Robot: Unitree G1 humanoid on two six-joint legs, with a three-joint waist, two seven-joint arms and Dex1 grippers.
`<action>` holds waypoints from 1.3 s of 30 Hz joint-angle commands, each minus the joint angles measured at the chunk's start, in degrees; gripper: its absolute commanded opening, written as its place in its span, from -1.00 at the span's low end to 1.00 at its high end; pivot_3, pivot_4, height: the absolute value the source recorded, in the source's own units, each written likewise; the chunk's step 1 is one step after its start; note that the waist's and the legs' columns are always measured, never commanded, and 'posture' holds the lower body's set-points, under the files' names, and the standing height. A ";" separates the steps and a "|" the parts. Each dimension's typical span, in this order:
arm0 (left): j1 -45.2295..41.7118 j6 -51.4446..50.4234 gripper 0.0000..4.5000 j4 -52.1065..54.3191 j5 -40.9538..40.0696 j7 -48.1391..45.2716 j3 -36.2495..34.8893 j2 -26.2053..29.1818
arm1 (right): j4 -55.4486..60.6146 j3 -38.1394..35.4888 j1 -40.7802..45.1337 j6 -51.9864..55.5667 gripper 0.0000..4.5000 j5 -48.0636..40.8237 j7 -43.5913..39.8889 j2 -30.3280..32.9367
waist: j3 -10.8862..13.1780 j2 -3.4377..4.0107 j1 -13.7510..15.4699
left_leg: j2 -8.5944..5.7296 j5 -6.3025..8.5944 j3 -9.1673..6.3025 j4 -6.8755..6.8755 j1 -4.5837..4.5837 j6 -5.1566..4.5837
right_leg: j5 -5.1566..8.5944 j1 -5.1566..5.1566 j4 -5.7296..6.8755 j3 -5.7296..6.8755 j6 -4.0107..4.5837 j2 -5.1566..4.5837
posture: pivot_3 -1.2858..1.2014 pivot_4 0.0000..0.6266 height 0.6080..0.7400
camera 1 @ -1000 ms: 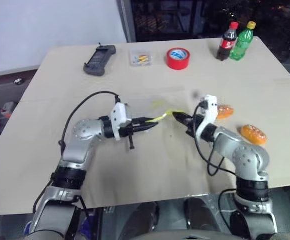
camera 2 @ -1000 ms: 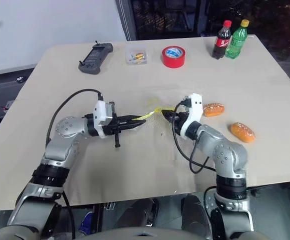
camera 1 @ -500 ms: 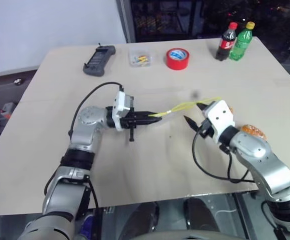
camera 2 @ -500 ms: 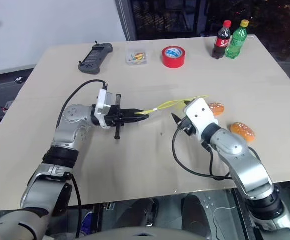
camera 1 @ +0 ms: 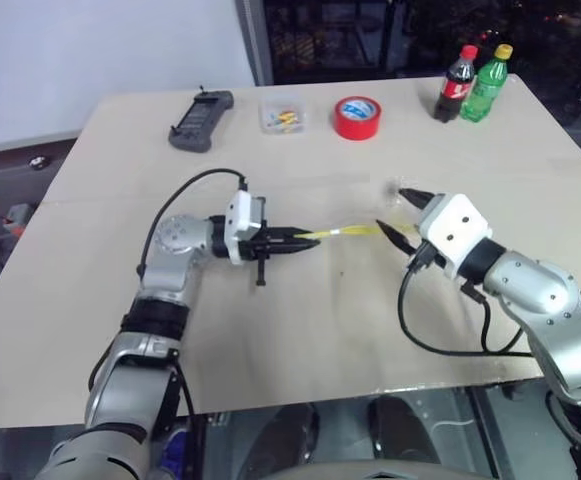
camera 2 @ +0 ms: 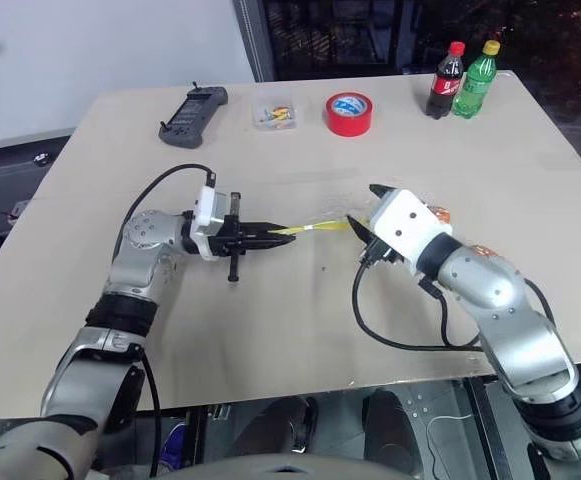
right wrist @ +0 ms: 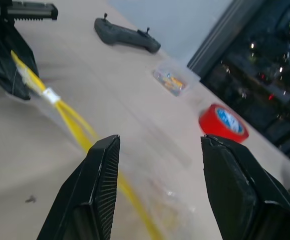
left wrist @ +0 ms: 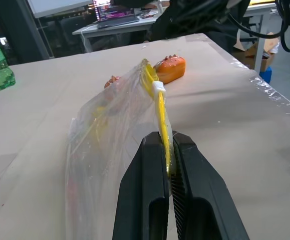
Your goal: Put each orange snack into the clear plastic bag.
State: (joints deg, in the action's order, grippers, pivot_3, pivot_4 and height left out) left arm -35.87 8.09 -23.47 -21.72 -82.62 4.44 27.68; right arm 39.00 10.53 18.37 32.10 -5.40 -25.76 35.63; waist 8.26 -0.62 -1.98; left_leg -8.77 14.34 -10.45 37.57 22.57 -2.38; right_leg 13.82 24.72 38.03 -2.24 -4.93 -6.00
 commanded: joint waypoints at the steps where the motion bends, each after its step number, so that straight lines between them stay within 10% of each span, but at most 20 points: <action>1: 0.63 -0.16 -1.00 3.52 -0.81 0.77 -1.43 0.49 | -0.97 1.82 1.66 -2.59 0.16 2.10 -1.50 -0.24 | 0.00 0.00 0.05 | 0.00 0.00 0.00 0.00 0.00 0.00 | 0.00 0.00 0.00 0.00 0.00 0.00 | 0.03 -0.52 1.00; 24: 4.51 0.94 -1.00 9.76 0.12 2.94 -1.25 1.26 | -10.76 7.39 6.58 -4.93 0.16 10.51 -6.10 -3.08 | 0.00 0.00 0.04 | 0.00 0.00 0.00 0.04 0.01 0.00 | 0.00 0.00 0.02 0.01 0.00 0.02 | 0.03 -0.52 1.00; 39: 2.50 2.07 -1.00 5.71 1.78 5.67 -1.66 0.86 | -1.84 -5.06 -2.24 5.24 0.16 6.58 -7.92 -0.36 | 0.00 0.00 0.44 | 0.05 0.00 0.00 0.05 0.02 0.00 | 0.00 0.01 0.03 0.00 0.00 -0.01 | 0.03 -0.52 1.00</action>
State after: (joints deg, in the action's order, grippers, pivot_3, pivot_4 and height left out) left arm -32.26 9.18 -17.72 -20.13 -77.90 3.52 28.29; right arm 33.88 8.54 16.65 36.13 2.80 -32.66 34.52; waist 8.26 -0.62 -1.55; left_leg -8.72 14.34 -10.47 37.62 22.59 -2.37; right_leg 13.81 24.72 38.06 -2.21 -4.93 -6.01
